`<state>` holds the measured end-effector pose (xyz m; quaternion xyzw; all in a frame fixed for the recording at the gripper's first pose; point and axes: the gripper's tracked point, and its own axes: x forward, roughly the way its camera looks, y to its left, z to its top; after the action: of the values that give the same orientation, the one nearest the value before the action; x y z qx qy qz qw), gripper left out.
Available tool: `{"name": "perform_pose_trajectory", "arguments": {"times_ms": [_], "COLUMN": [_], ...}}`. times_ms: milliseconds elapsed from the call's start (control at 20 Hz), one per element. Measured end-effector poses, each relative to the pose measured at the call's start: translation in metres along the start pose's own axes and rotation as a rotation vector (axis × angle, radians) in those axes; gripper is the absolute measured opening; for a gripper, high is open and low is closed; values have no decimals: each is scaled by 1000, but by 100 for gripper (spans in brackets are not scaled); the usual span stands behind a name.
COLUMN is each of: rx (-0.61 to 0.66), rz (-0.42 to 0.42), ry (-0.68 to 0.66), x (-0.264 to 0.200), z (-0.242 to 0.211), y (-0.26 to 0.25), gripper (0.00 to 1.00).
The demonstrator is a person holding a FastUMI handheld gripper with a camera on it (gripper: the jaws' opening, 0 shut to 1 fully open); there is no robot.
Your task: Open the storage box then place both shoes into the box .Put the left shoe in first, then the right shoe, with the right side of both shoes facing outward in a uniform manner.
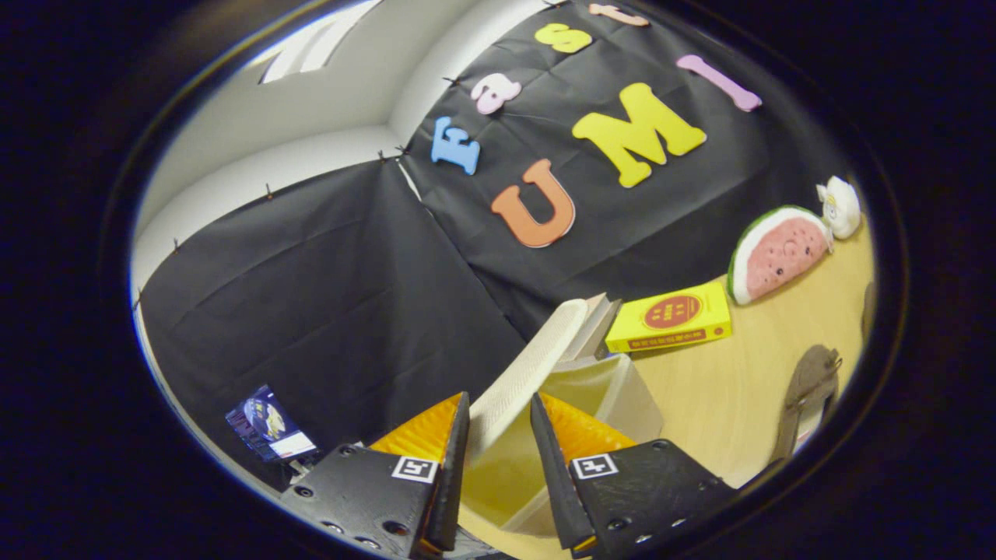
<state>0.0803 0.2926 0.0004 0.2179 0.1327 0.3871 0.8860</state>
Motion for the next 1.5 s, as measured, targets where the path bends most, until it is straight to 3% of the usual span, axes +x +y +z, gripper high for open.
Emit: {"name": "perform_pose_trajectory", "arguments": {"times_ms": [350, 700, 850, 900, 1000, 1150, 1450, 1500], "rx": [-241, -495, -556, -561, -580, -577, -511, -495], "rz": [95, 146, 176, 185, 169, 163, 47, 15], "ry": [-3, 2, 2, -15, -42, -46, -83, -92], "x": [55, 118, 133, 135, 148, 144, 107, 100], "z": [36, 1, -16, -17, -17, -21, 8, 16], "y": [103, 172, 196, 206, 207, 210, 167, 154], "gripper": [49, 52, 48, 34, 7, 7, 4, 12]}}
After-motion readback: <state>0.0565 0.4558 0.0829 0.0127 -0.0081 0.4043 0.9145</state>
